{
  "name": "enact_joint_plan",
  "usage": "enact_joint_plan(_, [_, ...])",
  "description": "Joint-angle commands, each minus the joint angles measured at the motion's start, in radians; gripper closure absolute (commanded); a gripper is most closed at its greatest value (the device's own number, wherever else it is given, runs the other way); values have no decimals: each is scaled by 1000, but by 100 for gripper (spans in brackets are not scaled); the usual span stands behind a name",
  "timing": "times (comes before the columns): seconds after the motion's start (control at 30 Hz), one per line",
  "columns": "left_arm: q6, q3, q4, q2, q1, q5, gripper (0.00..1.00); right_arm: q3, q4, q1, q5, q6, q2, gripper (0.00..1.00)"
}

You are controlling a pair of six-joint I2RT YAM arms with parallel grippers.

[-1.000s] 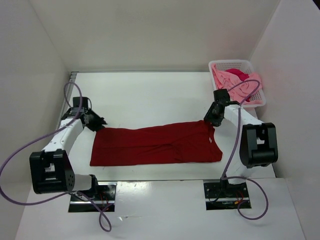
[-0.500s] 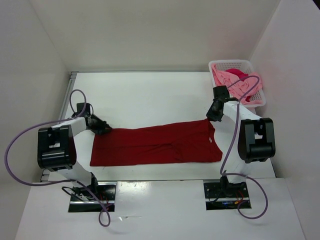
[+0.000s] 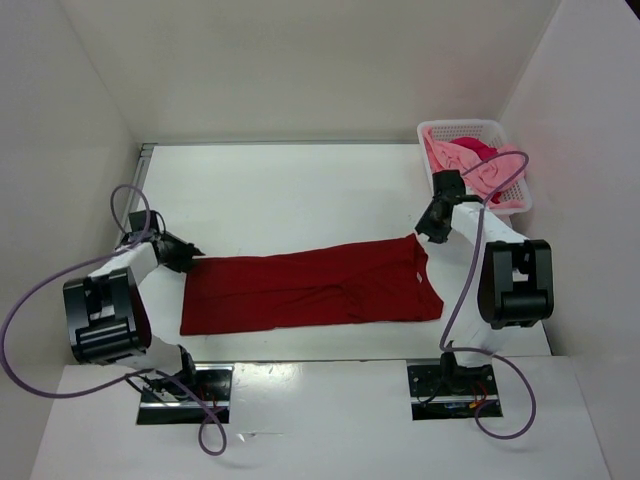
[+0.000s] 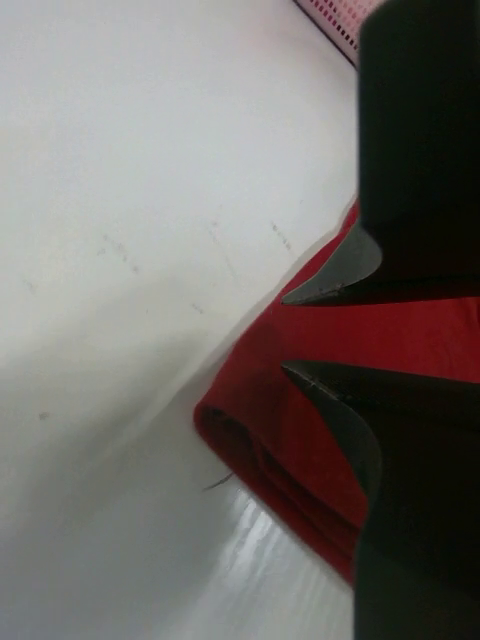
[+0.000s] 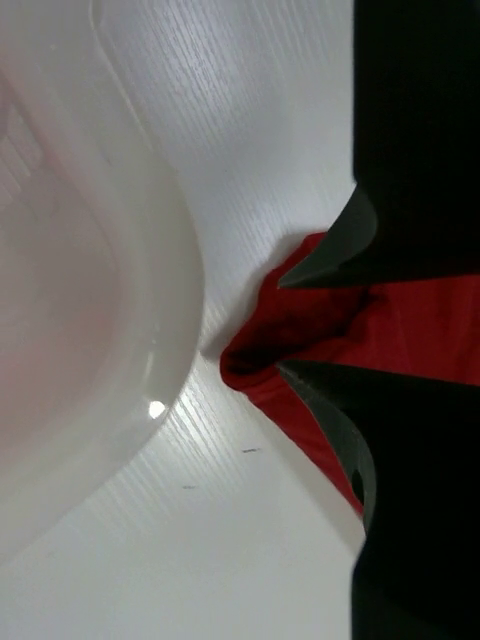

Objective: Fold and stack the t-shirts
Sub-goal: Fold the other side of the tshirt into a rectangle, then rotate the tshirt 85 degrees

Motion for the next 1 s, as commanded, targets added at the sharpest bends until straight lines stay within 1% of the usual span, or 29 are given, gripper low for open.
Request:
enact_joint_plan(0.0, [29, 42, -32, -119, 8, 3, 64, 29, 13, 7, 19, -1, -116, 59])
enact_joint_plan(0.1, [39, 68, -57, -165, -47, 3, 64, 38, -16, 45, -19, -1, -194, 56])
enact_joint_plan(0.13, [39, 68, -57, -177, -61, 12, 64, 21, -31, 62, -57, -1, -208, 58])
enact_joint_plan(0.17, [39, 68, -57, -188, -98, 13, 64, 8, -32, 79, -85, 12, -228, 64])
enact_joint_plan(0.2, [39, 68, -47, -203, -122, 13, 64, -14, -32, 128, -115, 24, -228, 77])
enact_joint_plan(0.23, [63, 68, -47, -213, -150, 13, 64, -67, -22, 157, -176, 63, -228, 85])
enact_joint_plan(0.27, [63, 77, -47, -213, -215, 13, 64, -98, -12, 188, -203, 87, -228, 91])
enact_joint_plan(0.3, [80, 77, -47, -213, -248, 13, 66, -129, 23, 262, -220, 113, -228, 100])
enact_joint_plan(0.33, [95, 77, -47, -223, -279, 22, 66, -190, 45, 303, -220, 166, -228, 100])
enact_joint_plan(0.4, [110, 77, -47, -233, -358, 22, 69, -244, 86, 399, -229, 211, -188, 100])
enact_joint_plan(0.43, [111, 68, -47, -242, -377, 34, 69, -253, 87, 418, -229, 237, -168, 100])
enact_joint_plan(0.47, [126, 68, -47, -255, -395, 46, 69, -253, 102, 430, -240, 246, -139, 100])
enact_joint_plan(0.53, [150, 68, -47, -281, -432, 46, 69, -266, 116, 439, -240, 257, -130, 100])
enact_joint_plan(0.63, [161, 59, -58, -321, -441, 57, 69, -230, 125, 439, -203, 257, -73, 100])
enact_joint_plan(0.67, [172, 48, -58, -322, -441, 84, 69, -204, 125, 439, -189, 230, -41, 99])
enact_joint_plan(0.7, [172, 48, -58, -332, -457, 98, 69, -127, 125, 424, -180, 216, 50, 99])
enact_joint_plan(0.77, [181, 48, -47, -332, -483, 111, 69, 2, 108, 394, -180, 159, 182, 99])
enact_joint_plan(0.8, [190, 48, -47, -332, -495, 123, 69, 178, 91, 393, -180, 142, 256, 99])
enact_joint_plan(0.83, [190, 48, -47, -323, -516, 134, 69, 279, 71, 393, -180, 125, 407, 99])
enact_joint_plan(0.87, [190, 48, -47, -323, -517, 134, 69, 390, 17, 393, -180, 102, 488, 99])
enact_joint_plan(0.9, [190, 39, -47, -323, -517, 144, 69, 645, -17, 393, -180, 93, 567, 99])
enact_joint_plan(0.93, [190, 39, -58, -340, -526, 144, 68, 794, -60, 393, -203, 93, 740, 99])
enact_joint_plan(0.97, [190, 30, -67, -352, -526, 144, 66, 966, -179, 393, -227, 81, 830, 99])
